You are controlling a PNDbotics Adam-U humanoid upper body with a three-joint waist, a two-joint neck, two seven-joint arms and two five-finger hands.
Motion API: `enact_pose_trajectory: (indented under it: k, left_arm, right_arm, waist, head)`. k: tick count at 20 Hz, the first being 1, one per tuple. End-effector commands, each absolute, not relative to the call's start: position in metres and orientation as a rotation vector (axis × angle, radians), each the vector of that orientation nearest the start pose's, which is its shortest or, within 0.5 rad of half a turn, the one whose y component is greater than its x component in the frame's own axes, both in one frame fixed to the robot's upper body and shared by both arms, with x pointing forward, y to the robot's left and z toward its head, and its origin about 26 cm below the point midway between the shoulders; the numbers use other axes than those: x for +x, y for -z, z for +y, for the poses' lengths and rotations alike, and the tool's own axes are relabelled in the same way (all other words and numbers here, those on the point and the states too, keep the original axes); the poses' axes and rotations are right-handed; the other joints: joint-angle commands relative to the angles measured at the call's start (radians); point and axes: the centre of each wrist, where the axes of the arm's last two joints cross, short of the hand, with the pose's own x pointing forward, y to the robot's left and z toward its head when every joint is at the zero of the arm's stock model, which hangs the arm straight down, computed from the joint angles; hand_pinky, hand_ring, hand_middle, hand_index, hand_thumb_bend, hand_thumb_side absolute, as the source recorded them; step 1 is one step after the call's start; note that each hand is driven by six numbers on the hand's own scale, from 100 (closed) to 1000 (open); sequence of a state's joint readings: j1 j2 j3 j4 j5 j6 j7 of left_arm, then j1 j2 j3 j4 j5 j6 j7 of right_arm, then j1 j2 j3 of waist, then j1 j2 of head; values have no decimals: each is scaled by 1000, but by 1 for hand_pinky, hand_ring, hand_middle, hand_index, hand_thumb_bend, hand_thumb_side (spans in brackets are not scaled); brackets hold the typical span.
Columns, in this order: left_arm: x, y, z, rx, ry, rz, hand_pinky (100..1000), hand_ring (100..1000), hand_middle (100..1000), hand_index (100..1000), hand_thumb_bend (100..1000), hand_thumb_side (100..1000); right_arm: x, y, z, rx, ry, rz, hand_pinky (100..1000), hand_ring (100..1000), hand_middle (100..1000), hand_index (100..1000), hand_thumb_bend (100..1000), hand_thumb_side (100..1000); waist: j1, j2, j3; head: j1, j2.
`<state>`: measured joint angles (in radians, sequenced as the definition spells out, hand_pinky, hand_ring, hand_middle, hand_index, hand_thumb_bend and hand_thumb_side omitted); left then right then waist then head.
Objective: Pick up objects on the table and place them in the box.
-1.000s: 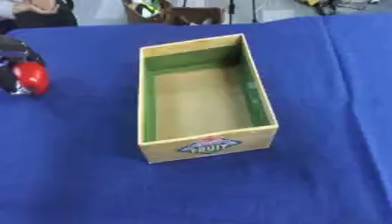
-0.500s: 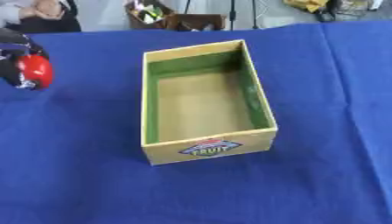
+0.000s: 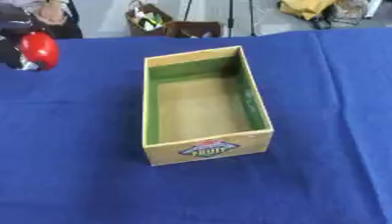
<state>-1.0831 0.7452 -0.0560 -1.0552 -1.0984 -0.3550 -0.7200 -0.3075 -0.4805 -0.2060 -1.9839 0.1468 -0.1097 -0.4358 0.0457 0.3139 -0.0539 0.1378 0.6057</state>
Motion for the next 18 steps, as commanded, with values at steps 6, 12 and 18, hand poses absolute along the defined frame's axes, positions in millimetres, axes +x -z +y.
enact_pose_trajectory:
  k: [6, 12, 18]
  left_arm:
    - [425, -395, 263, 1369, 1866, -1406, 218, 394, 345, 468, 100, 283]
    - [415, -386, 179, 1360, 1942, -1653, 195, 386, 332, 462, 100, 272]
    - [397, -354, 102, 1366, 2049, -1764, 216, 399, 347, 470, 100, 271]
  right_arm:
    - [291, -245, -330, -814, 57, -2518, 696, 715, 654, 753, 100, 903]
    - [292, -247, -328, -784, 63, -2533, 696, 712, 655, 753, 100, 903]
    - [294, -251, -323, -742, 70, -2563, 697, 711, 655, 752, 100, 902]
  waist:
    - [-7, -54, 10]
    - [-18, -75, 14]
    - [-25, -75, -1]
  head:
    - [-1, 16]
    - [-6, 27]
    - [-43, 36]
